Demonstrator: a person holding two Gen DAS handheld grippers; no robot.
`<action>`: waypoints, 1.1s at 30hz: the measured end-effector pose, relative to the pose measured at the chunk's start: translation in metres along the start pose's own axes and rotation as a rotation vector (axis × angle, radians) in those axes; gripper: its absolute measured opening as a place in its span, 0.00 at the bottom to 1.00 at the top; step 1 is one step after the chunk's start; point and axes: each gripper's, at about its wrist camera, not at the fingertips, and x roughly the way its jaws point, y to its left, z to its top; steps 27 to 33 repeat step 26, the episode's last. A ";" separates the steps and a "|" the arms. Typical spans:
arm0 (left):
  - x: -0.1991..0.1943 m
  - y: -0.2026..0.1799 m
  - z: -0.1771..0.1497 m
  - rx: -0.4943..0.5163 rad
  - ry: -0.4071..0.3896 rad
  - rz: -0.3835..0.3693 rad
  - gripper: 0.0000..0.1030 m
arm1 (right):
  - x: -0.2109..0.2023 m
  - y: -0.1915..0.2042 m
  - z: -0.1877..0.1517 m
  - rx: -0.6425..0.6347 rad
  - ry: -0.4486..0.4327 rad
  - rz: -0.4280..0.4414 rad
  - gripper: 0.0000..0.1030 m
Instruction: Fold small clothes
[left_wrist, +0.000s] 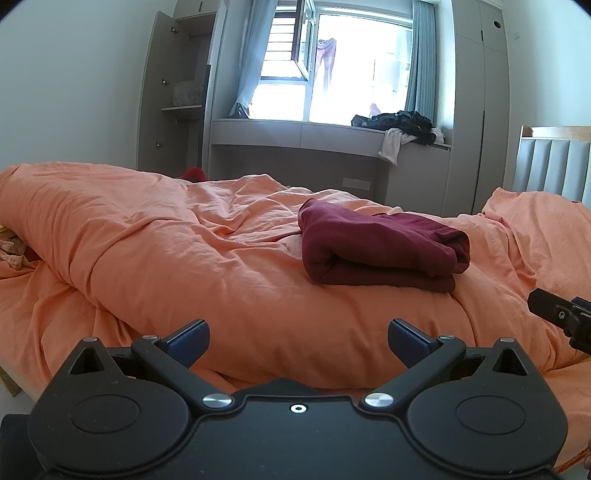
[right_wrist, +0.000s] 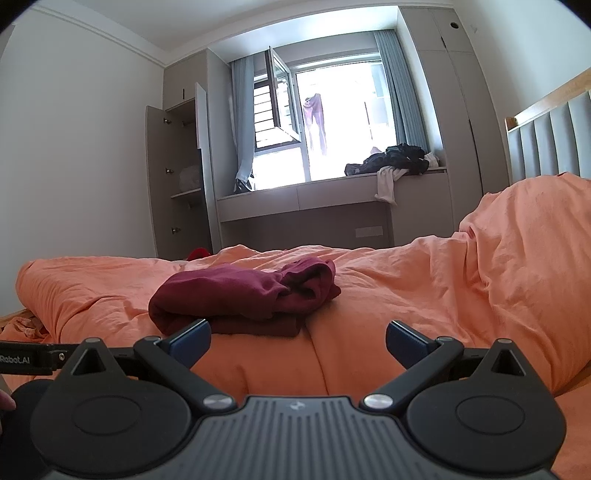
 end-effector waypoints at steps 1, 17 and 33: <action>0.000 0.000 0.000 0.000 0.000 0.001 1.00 | 0.000 0.000 -0.001 0.001 0.001 0.000 1.00; -0.002 -0.009 -0.001 0.047 -0.012 0.043 1.00 | 0.004 -0.002 -0.003 0.008 0.007 0.009 1.00; -0.002 -0.010 -0.001 0.047 -0.009 0.045 1.00 | 0.007 -0.003 -0.006 0.016 0.015 0.011 1.00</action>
